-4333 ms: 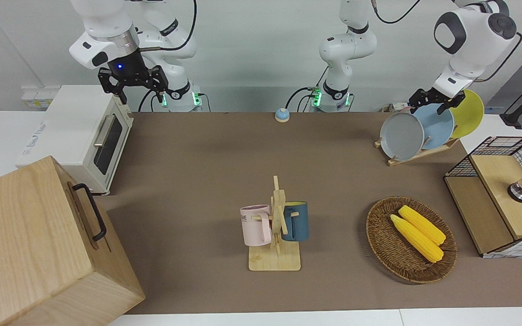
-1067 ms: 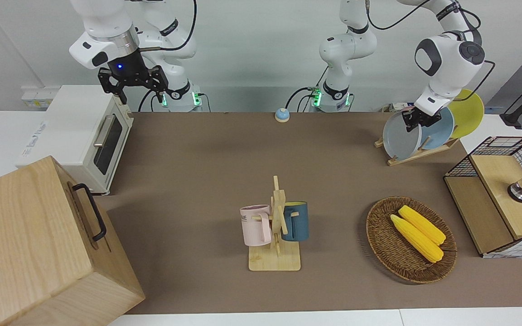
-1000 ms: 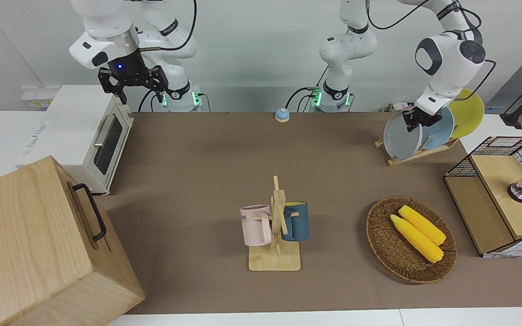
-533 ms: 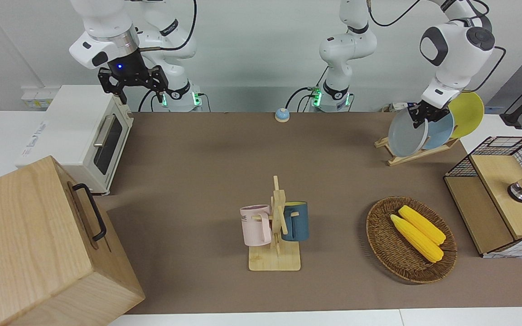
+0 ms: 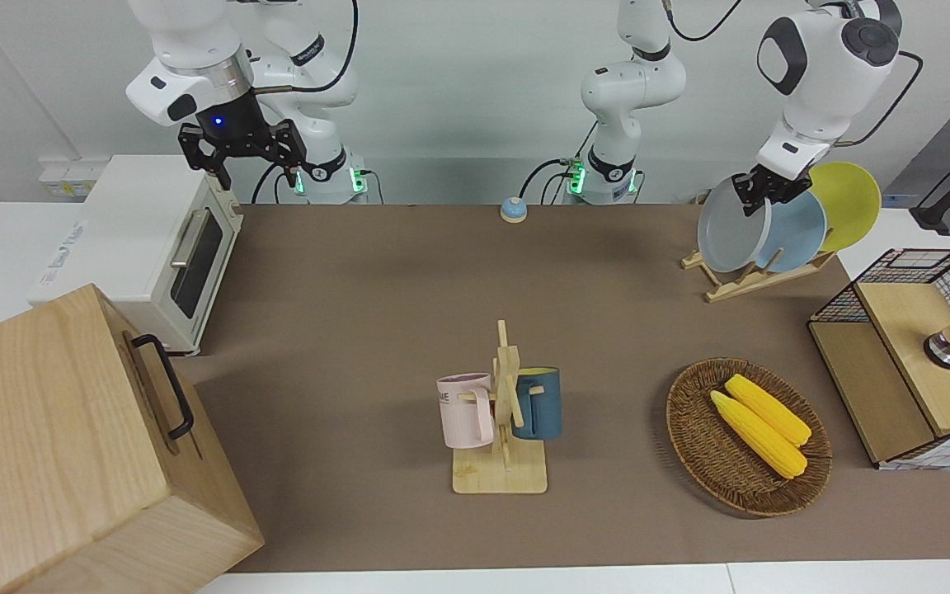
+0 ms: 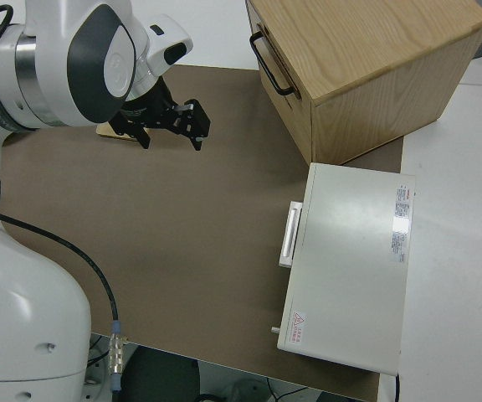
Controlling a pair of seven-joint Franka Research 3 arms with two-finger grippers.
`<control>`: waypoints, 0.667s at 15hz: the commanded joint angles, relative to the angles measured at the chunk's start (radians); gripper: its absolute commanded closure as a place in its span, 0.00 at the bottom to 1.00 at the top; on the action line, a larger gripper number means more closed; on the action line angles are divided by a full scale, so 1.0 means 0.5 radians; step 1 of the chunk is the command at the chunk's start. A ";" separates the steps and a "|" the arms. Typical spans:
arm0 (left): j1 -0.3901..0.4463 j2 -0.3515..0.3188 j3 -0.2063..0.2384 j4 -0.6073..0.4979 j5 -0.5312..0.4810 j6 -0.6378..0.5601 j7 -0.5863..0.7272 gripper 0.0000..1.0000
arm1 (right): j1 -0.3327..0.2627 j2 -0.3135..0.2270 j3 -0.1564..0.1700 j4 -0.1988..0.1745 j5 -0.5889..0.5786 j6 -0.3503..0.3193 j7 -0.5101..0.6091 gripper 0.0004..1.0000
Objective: Pick gray plate from low plate rack and place it on table with left arm
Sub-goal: 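Lift the gray plate out of the rack with the left gripper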
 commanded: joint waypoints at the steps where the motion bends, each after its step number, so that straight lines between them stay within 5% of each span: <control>1: -0.017 -0.055 0.000 0.028 -0.202 -0.117 -0.126 1.00 | -0.014 -0.005 0.013 0.012 0.015 -0.029 0.000 0.01; 10: -0.017 -0.098 -0.062 0.004 -0.705 -0.190 -0.257 1.00 | -0.014 -0.005 0.013 0.012 0.015 -0.029 0.000 0.01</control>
